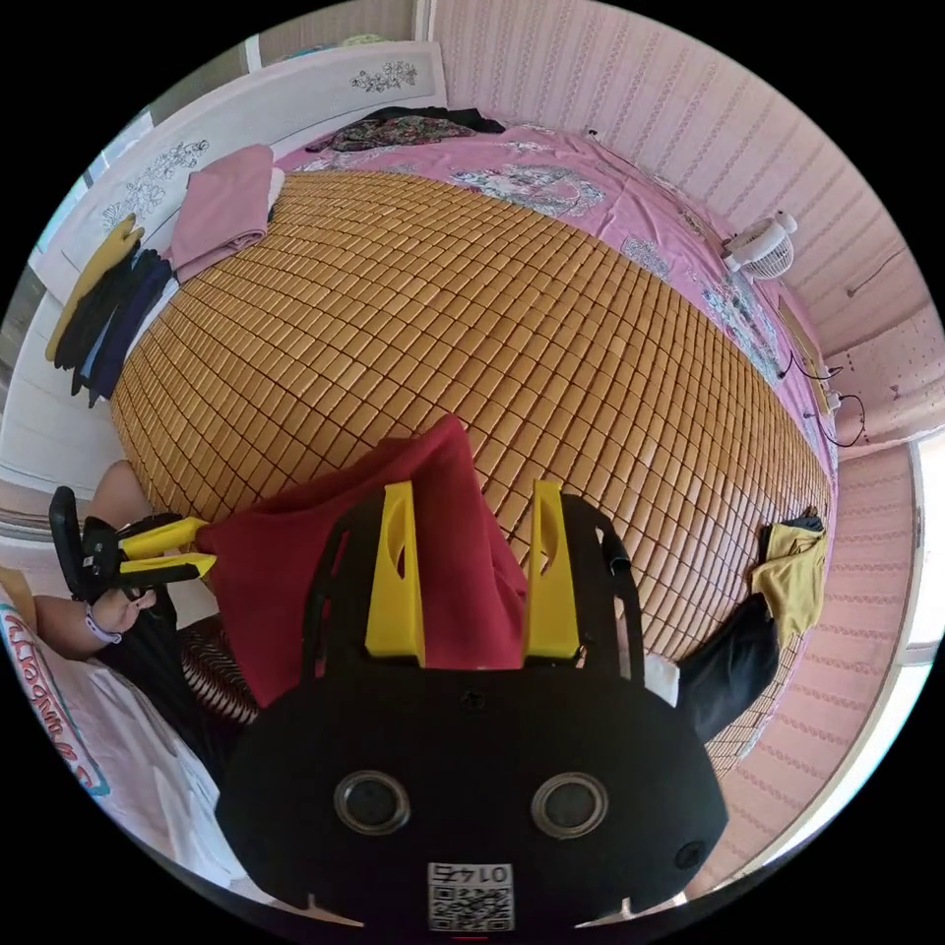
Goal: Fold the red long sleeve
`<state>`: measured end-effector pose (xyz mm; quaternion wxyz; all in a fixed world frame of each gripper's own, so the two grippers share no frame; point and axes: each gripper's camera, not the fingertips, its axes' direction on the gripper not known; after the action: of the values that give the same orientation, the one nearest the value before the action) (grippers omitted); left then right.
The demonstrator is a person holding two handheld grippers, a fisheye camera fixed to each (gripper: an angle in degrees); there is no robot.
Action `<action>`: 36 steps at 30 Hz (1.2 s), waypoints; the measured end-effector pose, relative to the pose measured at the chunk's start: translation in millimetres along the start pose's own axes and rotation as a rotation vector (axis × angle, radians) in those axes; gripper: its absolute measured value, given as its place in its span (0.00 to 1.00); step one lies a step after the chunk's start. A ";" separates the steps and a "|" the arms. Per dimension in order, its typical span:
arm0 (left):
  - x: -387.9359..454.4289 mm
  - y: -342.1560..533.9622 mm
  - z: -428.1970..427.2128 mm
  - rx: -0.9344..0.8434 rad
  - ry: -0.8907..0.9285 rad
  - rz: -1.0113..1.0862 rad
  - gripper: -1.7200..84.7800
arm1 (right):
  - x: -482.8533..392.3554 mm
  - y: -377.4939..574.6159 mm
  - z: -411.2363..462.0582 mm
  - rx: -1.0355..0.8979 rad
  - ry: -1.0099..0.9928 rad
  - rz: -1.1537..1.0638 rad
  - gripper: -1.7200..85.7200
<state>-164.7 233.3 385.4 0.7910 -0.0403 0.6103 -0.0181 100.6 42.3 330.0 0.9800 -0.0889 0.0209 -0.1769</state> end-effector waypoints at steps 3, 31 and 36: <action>1.3 -1.7 -0.7 -0.009 0.029 -0.002 0.14 | 15.6 -37.6 32.2 -0.142 -0.061 -0.063 0.20; 84.3 37.6 -135.9 0.107 0.080 0.331 0.07 | 115.4 138.6 -102.5 0.405 -0.471 -0.127 0.09; 66.7 37.0 -195.7 0.251 0.044 0.249 0.07 | 103.6 122.1 -134.2 0.539 -0.519 -0.243 0.08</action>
<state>-337.7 256.8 268.6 0.7723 0.1350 0.6207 0.0029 229.8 96.2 174.9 0.9127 0.1279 -0.2857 -0.2626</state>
